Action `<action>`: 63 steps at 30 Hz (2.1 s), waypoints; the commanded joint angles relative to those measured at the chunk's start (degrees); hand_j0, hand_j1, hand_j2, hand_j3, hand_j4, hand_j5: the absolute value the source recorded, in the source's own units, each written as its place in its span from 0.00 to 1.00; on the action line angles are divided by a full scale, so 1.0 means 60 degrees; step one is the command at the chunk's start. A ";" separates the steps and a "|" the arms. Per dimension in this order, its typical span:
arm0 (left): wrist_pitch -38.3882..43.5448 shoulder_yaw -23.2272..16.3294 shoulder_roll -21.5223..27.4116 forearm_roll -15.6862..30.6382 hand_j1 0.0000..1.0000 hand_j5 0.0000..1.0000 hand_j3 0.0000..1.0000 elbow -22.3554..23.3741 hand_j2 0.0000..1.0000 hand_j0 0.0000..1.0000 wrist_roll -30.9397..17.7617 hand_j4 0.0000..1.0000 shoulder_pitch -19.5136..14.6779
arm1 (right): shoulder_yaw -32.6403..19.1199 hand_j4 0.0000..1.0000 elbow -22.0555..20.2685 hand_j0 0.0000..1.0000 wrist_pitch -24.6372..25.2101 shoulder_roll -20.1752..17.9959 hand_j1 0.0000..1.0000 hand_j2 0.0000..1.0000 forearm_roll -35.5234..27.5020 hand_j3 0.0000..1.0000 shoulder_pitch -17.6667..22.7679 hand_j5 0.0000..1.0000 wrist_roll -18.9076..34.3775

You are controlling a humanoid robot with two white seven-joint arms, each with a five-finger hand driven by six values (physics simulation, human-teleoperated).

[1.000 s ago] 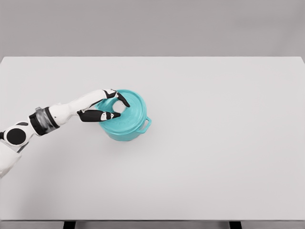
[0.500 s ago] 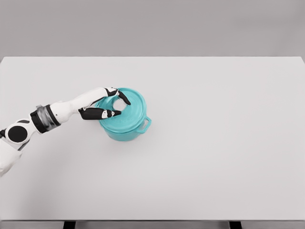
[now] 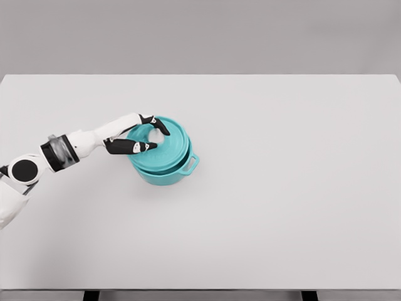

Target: Cover the pot with left arm

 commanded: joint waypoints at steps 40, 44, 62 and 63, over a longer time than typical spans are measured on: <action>-0.0074 -0.0010 0.0024 0.0075 0.60 0.60 0.60 -0.0222 0.60 0.60 -0.0104 0.60 0.0117 | -0.0001 1.00 0.0000 1.00 -0.0016 -0.0001 1.00 1.00 0.0006 1.00 0.0000 1.00 0.0003; -0.0074 -0.0010 0.0024 0.0061 0.61 0.61 0.61 -0.0222 0.61 0.61 -0.0118 0.61 0.0117 | -0.0001 1.00 0.0000 1.00 -0.0002 -0.0001 1.00 1.00 0.0006 1.00 0.0000 1.00 0.0003; -0.0016 -0.0010 0.0067 0.0060 0.92 0.92 0.92 -0.0208 0.92 0.92 -0.0104 0.92 0.0117 | -0.0001 1.00 0.0000 1.00 -0.0002 -0.0001 1.00 1.00 0.0006 1.00 0.0000 1.00 0.0003; -0.0001 -0.0024 0.0082 0.0075 0.92 0.92 0.92 -0.0208 0.92 0.92 -0.0119 0.92 0.0132 | -0.0001 1.00 0.0000 1.00 -0.0002 -0.0001 1.00 1.00 0.0006 1.00 0.0000 1.00 0.0003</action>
